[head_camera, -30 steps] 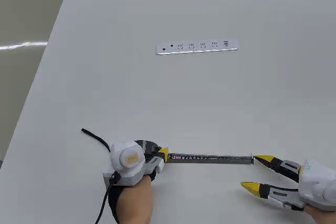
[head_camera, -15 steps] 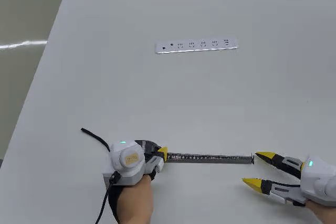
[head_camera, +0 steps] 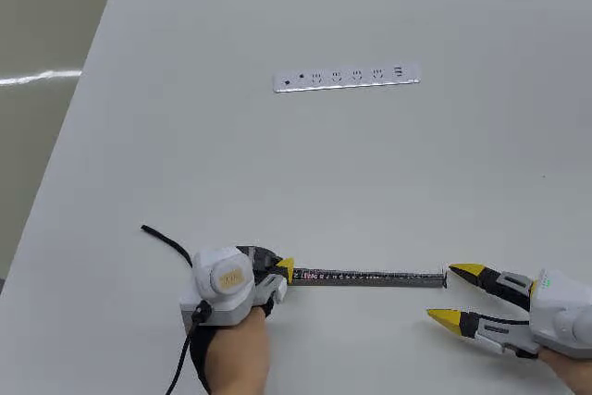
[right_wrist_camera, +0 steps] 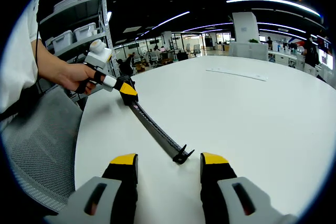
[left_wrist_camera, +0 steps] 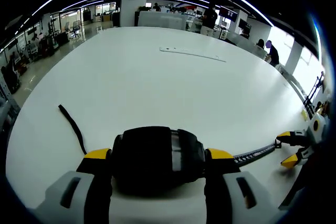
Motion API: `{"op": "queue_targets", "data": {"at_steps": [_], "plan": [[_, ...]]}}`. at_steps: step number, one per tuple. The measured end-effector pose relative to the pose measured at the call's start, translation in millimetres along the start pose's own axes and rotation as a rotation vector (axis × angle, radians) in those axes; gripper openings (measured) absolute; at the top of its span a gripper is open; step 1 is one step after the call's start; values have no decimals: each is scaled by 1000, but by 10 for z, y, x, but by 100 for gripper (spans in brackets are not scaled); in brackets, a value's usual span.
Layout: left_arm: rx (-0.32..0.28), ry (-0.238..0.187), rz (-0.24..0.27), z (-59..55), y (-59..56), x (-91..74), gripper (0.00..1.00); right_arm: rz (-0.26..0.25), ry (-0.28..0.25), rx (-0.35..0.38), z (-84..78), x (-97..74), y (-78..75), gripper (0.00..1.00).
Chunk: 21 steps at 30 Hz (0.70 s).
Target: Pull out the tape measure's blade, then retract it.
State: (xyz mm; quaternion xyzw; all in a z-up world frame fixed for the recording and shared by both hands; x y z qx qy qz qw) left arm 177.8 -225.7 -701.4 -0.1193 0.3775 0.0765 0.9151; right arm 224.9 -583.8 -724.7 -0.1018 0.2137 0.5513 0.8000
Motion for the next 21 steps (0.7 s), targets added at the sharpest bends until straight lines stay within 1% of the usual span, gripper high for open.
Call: {"op": "queue_targets", "data": {"at_steps": [7,12,16,21], "plan": [[2,-2,1,-2,-1,1,70,9,5,0,-16,6,-33,46],[2,-2,1,-5,1,2,70,31,3,-1,2,53,-46,44],[0,-1,0,-8,3,9,70,46,-1,10,9,82,-90,43],[0,1,0,-4,3,8,70,71,-3,30,7,100,-134,37]]}}
Point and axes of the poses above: the centre of the closed fingertips' face, and the gripper's own axes: x roughly forward along the fingers, y roughly to its left, z roughly out of its top, the point moved 10 cm from there along -x, roughly backward along the fingers, and after that the axes turned 6 degrees about -x, right-handed, at the moved point
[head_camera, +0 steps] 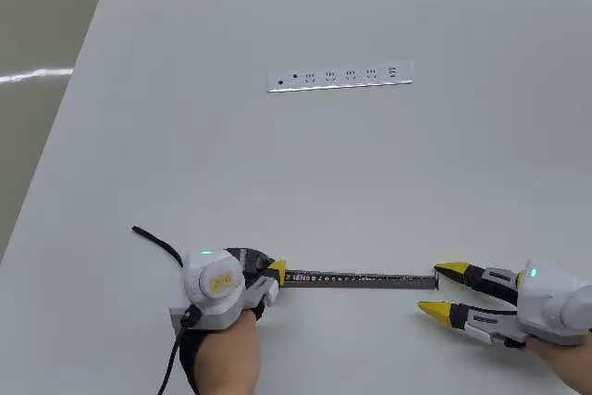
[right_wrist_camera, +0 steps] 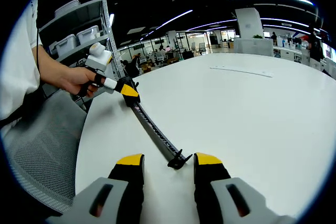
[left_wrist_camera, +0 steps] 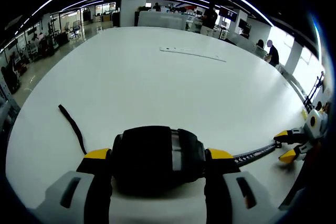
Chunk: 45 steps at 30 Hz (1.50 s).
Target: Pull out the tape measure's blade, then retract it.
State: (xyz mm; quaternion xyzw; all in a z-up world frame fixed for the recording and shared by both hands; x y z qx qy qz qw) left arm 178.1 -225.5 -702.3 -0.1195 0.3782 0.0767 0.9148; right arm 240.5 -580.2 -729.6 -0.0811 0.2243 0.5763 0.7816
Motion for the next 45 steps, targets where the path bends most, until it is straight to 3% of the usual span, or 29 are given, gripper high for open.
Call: {"op": "queue_targets", "data": {"at_steps": [20,30,38,40,42,45], "plan": [[10,2,2,-5,-1,10,70,42,-14,61,-54,-3,-121,18],[12,-1,2,-7,-4,9,70,75,-11,74,-63,-4,-137,16],[11,-3,2,-8,-4,8,70,88,-7,42,-74,1,-153,13],[11,-3,2,-9,-3,9,70,91,-6,17,-80,8,-139,12],[11,-3,2,-11,-3,10,70,82,-3,-81,-67,9,-119,11],[12,-2,2,-10,-5,8,70,73,-28,-86,-90,-10,-102,11]]}}
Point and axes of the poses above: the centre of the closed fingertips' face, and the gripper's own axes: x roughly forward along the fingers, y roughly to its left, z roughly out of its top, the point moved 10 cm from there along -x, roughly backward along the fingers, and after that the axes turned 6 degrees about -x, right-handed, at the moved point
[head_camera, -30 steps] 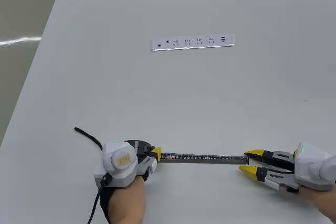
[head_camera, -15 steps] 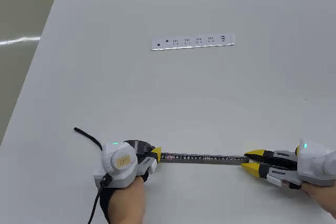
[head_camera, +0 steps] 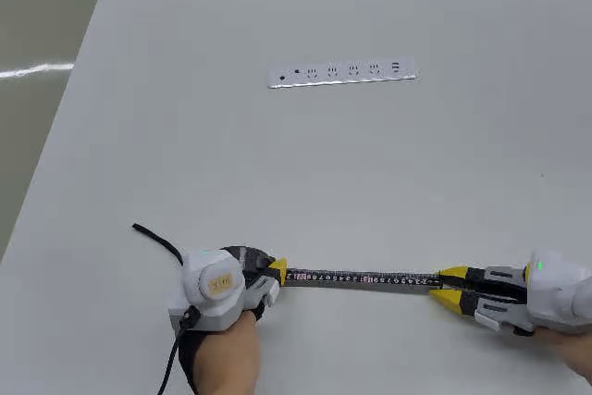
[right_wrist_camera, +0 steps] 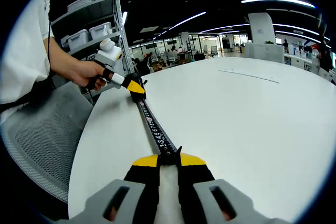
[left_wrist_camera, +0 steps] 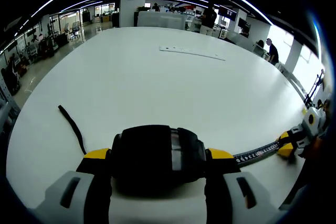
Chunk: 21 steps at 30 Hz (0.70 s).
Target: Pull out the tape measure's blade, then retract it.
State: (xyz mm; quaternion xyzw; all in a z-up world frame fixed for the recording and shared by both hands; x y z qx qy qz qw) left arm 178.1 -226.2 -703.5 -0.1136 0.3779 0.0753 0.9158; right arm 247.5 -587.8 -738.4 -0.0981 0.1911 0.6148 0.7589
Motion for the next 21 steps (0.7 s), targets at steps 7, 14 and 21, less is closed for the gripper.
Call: {"op": "queue_targets", "data": {"at_steps": [7,14,21], "plan": [[3,0,0,-4,2,5,70,-10,-9,-19,18,3,0,10],[4,0,-1,0,0,1,70,-17,-8,-32,9,8,3,10],[7,3,0,-3,3,6,70,-16,-11,-35,26,3,1,10]]}}
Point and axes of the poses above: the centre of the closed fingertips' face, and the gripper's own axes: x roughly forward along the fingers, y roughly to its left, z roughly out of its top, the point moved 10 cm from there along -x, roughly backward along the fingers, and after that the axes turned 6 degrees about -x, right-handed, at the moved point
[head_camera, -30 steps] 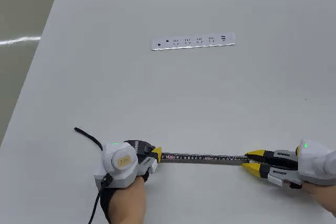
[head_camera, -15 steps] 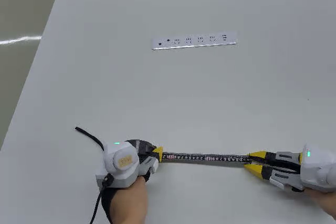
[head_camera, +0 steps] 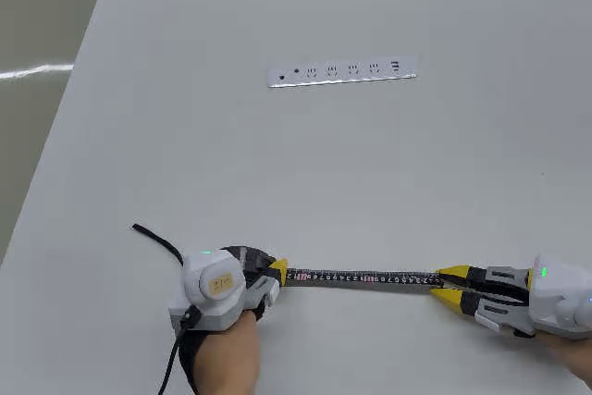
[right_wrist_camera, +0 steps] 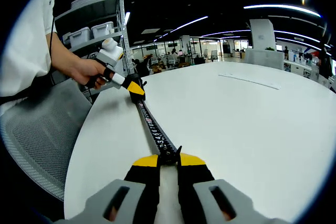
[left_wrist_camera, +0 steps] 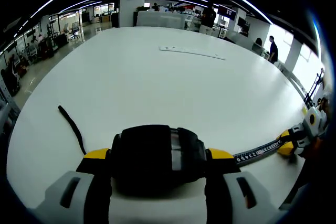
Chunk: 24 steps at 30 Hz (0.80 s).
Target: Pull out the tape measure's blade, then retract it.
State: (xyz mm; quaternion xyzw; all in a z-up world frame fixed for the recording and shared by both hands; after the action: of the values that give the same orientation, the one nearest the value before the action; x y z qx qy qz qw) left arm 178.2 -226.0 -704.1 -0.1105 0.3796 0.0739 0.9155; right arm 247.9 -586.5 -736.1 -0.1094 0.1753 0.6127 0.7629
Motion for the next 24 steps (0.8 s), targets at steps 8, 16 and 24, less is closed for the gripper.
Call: {"op": "queue_targets", "data": {"at_steps": [8,16,24], "plan": [[5,5,1,2,1,3,70,1,5,3,1,9,-2,10],[6,4,5,3,-4,-1,70,1,9,3,-7,5,-5,10],[10,1,4,1,0,-7,69,22,2,-2,46,161,39,10]]}}
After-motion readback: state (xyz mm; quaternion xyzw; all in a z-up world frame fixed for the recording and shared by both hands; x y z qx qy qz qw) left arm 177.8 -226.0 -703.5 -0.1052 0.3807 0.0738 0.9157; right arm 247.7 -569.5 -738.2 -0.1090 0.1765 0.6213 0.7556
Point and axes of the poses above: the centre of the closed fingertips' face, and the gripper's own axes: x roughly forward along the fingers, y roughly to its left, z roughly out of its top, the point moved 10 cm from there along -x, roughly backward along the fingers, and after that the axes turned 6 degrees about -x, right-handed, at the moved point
